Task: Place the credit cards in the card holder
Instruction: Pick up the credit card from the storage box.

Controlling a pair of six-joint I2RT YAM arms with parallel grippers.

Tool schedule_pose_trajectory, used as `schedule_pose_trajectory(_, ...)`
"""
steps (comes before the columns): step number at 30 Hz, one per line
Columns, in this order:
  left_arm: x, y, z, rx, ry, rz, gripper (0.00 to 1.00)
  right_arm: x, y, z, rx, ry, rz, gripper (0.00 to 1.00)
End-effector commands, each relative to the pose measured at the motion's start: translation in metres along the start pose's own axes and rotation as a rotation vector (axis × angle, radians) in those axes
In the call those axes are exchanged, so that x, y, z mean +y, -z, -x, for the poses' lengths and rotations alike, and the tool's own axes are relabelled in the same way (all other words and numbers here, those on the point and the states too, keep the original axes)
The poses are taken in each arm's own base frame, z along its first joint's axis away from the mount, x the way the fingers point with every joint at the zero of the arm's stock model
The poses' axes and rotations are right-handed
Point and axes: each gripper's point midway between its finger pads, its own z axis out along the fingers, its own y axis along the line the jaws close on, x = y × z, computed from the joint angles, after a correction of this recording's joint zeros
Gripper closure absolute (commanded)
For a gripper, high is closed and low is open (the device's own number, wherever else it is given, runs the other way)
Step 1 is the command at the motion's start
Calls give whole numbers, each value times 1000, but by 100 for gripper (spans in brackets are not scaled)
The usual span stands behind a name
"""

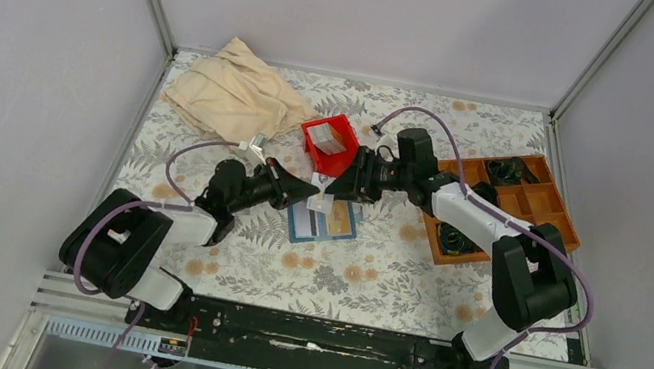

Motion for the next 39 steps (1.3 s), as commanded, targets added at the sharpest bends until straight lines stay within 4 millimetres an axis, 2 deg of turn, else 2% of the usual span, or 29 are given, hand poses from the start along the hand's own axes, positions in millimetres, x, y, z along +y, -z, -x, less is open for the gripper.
schedule_pose_trajectory(1,-29,1,5,-29,10,-137,100,16,1,9,-25,22,72,49)
schedule_pose_trajectory(6,-31,0,7,-40,37,-159,100,16,1,9,-27,16,80,50)
schedule_pose_trajectory(9,-32,-1,7,-43,55,-175,100,8,-5,6,-15,-11,82,53)
schedule_pose_trajectory(12,-32,-1,6,-44,77,-189,100,9,-6,4,-14,-26,105,58)
schedule_pose_trajectory(15,-31,-1,5,-43,93,-194,100,14,-7,5,-14,-35,138,72)
schedule_pose_trajectory(18,-29,-2,3,-34,97,-194,100,21,-7,7,-18,-45,181,98)
schedule_pose_trajectory(20,-27,-3,2,-30,105,-188,100,25,-7,9,-18,-53,198,100)
schedule_pose_trajectory(22,-24,-4,2,-29,114,-178,91,27,-7,11,-20,-55,205,100)
schedule_pose_trajectory(23,-21,-4,1,-27,119,-165,83,30,-5,11,-19,-52,207,100)
schedule_pose_trajectory(28,2,-2,-2,-37,102,-50,54,32,0,13,-16,-14,161,100)
schedule_pose_trajectory(32,17,3,0,-55,46,48,46,16,2,8,0,10,58,100)
schedule_pose_trajectory(33,24,5,0,-62,40,84,45,17,6,9,-9,29,37,100)
schedule_pose_trajectory(36,40,11,3,-80,-6,188,43,8,13,10,-17,63,-55,100)
schedule_pose_trajectory(39,55,18,4,-74,-77,288,44,-13,21,9,-1,90,-200,100)
